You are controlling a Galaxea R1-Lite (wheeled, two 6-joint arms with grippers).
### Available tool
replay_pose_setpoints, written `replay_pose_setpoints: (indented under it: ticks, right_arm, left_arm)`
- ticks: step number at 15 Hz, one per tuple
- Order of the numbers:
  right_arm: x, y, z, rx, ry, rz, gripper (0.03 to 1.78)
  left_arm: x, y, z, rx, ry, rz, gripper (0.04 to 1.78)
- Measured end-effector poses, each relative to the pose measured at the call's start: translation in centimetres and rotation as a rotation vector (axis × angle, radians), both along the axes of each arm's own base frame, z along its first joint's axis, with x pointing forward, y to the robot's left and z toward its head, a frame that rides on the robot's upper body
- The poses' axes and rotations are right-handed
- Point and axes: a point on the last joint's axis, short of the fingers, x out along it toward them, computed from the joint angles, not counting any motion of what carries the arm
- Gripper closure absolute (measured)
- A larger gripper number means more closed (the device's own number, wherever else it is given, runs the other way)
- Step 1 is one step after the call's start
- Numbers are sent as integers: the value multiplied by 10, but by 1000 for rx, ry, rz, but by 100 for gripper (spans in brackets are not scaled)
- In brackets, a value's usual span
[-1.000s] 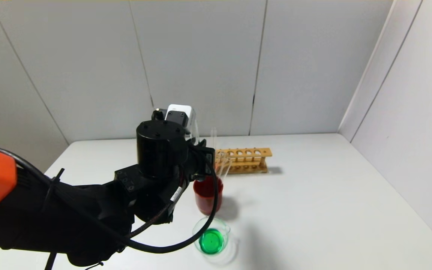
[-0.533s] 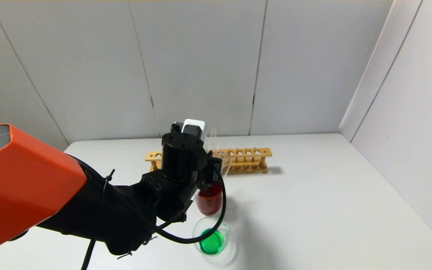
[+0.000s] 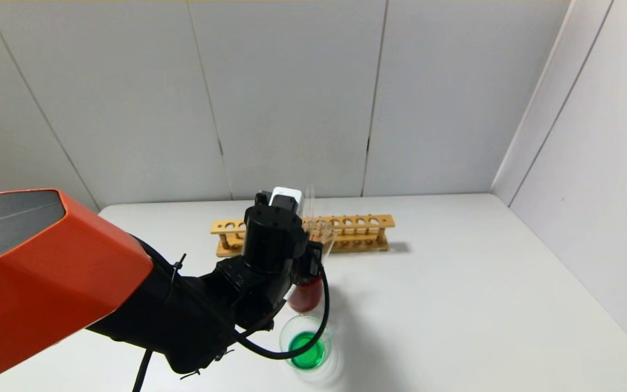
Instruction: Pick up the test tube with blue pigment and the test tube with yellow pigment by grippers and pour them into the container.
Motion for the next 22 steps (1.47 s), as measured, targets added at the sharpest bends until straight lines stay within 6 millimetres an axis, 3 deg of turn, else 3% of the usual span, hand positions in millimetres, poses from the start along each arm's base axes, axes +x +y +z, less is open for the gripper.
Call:
replay_pose_setpoints:
  ticks: [3, 9, 12, 15, 17, 19, 22]
  right_arm:
    - [0, 0, 0, 0, 0, 0, 6]
    - [0, 0, 0, 0, 0, 0, 6]
    - [0, 0, 0, 0, 0, 0, 6]
    - [0, 0, 0, 0, 0, 0, 6]
    - [0, 0, 0, 0, 0, 0, 6]
    - [0, 0, 0, 0, 0, 0, 6]
    - [0, 0, 0, 0, 0, 0, 6]
  left_arm:
    - [-1, 0, -1, 4, 3, -1, 130]
    - [-4, -2, 3, 8, -10, -1, 38]
    - [-9, 8, 24, 41, -52, 27, 12]
    - [-18, 39, 68, 107, -135, 147, 7]
    - [-36, 67, 102, 137, -187, 239, 7]
    - [-66, 101, 132, 147, -223, 326, 7]
    - [-121, 168, 149, 143, -259, 477, 7]
